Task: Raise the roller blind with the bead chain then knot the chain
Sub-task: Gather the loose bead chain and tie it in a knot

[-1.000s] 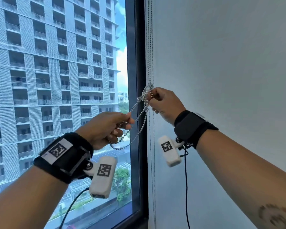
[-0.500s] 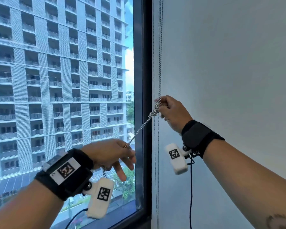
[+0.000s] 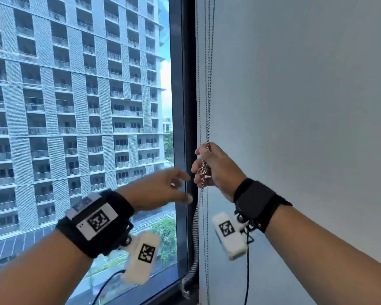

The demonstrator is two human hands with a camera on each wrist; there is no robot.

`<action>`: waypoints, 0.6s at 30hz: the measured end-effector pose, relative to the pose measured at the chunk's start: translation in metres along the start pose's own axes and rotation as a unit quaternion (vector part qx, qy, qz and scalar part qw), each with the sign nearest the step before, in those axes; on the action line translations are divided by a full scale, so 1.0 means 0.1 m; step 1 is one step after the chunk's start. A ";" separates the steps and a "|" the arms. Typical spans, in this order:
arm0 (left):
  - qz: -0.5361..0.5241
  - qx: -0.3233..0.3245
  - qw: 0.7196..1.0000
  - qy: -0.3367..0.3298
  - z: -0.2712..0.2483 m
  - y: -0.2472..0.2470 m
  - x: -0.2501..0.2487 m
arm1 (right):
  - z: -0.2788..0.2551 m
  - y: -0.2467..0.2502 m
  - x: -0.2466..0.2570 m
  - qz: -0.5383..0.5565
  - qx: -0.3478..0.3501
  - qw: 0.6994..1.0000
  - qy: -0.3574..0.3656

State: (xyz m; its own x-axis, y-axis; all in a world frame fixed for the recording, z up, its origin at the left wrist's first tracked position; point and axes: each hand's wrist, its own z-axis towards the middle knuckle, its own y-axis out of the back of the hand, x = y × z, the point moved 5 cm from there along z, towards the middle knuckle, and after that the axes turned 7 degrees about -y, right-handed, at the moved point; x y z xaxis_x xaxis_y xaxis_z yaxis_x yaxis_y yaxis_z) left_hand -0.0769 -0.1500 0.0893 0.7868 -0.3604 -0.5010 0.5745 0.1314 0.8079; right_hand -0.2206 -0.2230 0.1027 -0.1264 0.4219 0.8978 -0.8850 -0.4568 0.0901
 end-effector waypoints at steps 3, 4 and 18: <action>0.041 -0.153 0.976 -0.149 0.05 0.31 -0.51 | -0.02 0.00 -0.05 -0.031 -0.036 0.998 0.032; 0.093 -0.185 0.954 -0.216 0.07 0.37 -0.71 | -0.03 0.00 -0.03 -0.060 -0.041 0.996 0.048; 0.311 -0.145 0.891 -0.298 0.67 0.88 -1.10 | -0.22 0.15 1.24 -0.369 -0.075 0.905 0.199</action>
State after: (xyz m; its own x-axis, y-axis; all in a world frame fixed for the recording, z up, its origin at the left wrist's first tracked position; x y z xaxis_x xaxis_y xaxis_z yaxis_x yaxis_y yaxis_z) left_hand -0.1281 -0.1602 0.2362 0.7630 -0.5500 0.3396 0.1713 0.6786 0.7142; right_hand -0.2598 -0.1603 0.2056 0.3987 0.8309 0.3882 -0.8413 0.1628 0.5155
